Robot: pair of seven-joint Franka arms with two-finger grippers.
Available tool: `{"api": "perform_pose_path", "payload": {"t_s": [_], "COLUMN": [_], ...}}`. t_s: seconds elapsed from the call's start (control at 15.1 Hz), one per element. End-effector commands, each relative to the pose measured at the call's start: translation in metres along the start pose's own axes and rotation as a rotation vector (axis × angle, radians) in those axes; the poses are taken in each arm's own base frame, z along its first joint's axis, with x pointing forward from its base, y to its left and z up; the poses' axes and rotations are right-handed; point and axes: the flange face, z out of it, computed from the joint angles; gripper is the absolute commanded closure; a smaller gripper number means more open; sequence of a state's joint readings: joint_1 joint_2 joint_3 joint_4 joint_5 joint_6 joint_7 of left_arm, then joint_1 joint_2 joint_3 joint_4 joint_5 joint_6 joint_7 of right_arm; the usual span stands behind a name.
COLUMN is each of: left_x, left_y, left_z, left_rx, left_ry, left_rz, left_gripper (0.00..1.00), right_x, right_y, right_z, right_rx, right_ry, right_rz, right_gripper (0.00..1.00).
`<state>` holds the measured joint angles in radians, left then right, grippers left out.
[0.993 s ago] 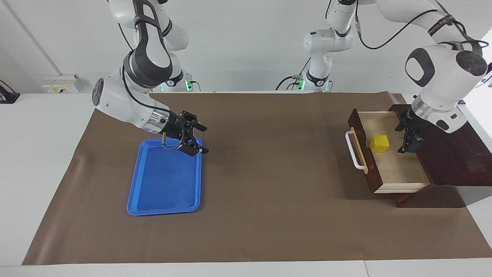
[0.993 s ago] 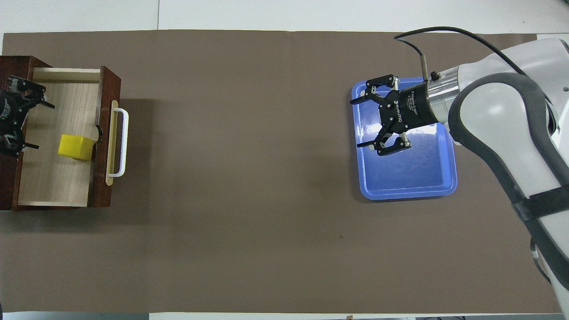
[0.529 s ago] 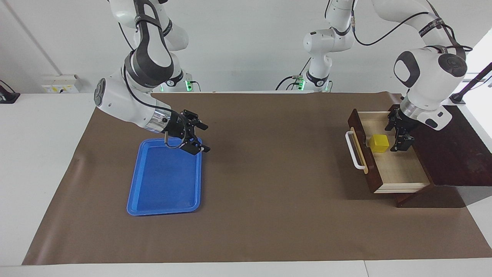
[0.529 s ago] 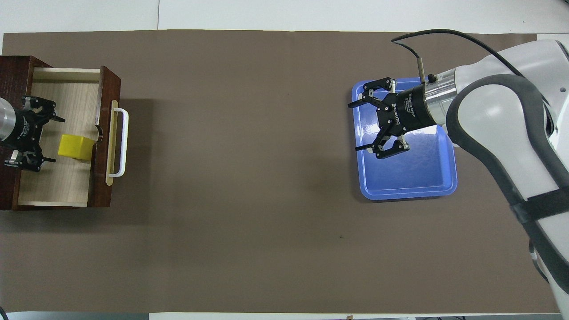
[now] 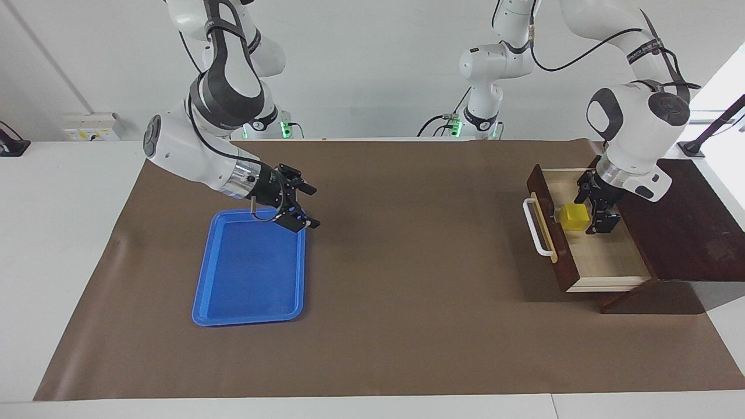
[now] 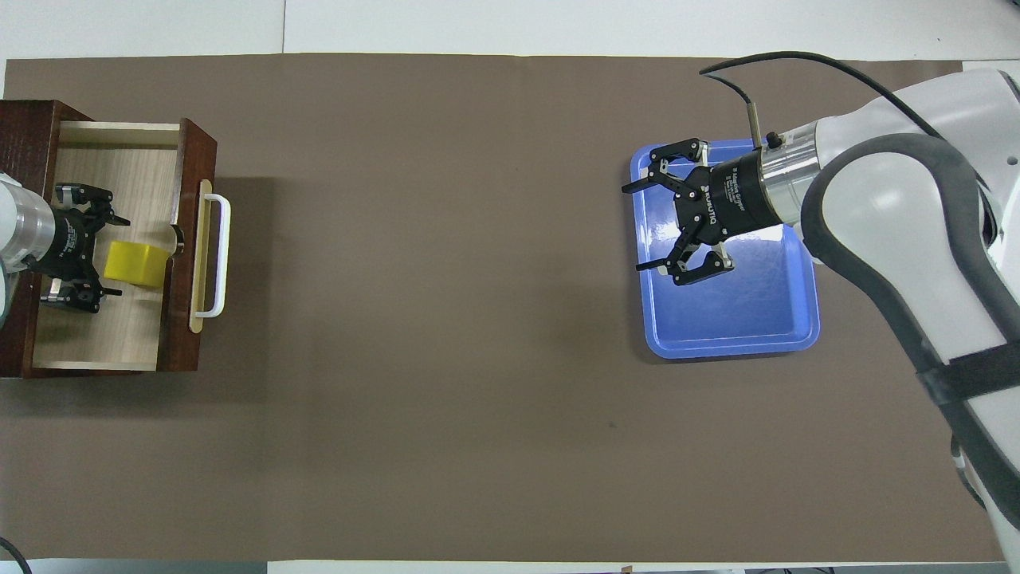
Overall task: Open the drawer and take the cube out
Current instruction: 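Release the handle and lower the left gripper onto the yellow cube, then close the left gripper on the yellow cube and lift it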
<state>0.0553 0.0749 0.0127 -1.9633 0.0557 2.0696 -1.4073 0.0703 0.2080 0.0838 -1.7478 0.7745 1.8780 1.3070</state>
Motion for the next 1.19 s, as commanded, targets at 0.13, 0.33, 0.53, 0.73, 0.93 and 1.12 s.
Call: {"api": "perform_pose_path", "payload": {"t_s": [0.13, 0.33, 0.53, 0.73, 0.93, 1.12], "left_x": [-0.002, -0.002, 0.002, 0.001, -0.038, -0.103], "left_y": [0.001, 0.001, 0.014, 0.033, 0.043, 0.046], "left_z": [-0.012, -0.014, -0.035, -0.087, -0.108, -0.114], "left_rx": [-0.025, -0.020, -0.004, 0.028, 0.112, 0.125], "left_ry": [-0.005, -0.002, -0.001, -0.001, -0.015, -0.003], "left_rz": [-0.055, -0.046, -0.047, -0.042, 0.005, -0.121], "left_gripper": [0.96, 1.00, 1.00, 1.00, 1.00, 1.00], "right_x": [0.003, 0.003, -0.004, -0.007, -0.008, -0.013], "right_y": [0.003, 0.001, -0.001, -0.005, -0.014, -0.021], "right_z": [-0.008, -0.014, -0.023, -0.024, -0.025, -0.016], "right_rx": [-0.006, 0.003, -0.008, -0.026, -0.059, -0.066], "right_ry": [-0.005, -0.004, -0.012, 0.004, 0.003, 0.001], "right_rz": [-0.002, -0.003, -0.017, -0.035, -0.052, -0.067], "right_gripper": [0.00, 0.00, 0.00, 0.01, 0.01, 0.01]}}
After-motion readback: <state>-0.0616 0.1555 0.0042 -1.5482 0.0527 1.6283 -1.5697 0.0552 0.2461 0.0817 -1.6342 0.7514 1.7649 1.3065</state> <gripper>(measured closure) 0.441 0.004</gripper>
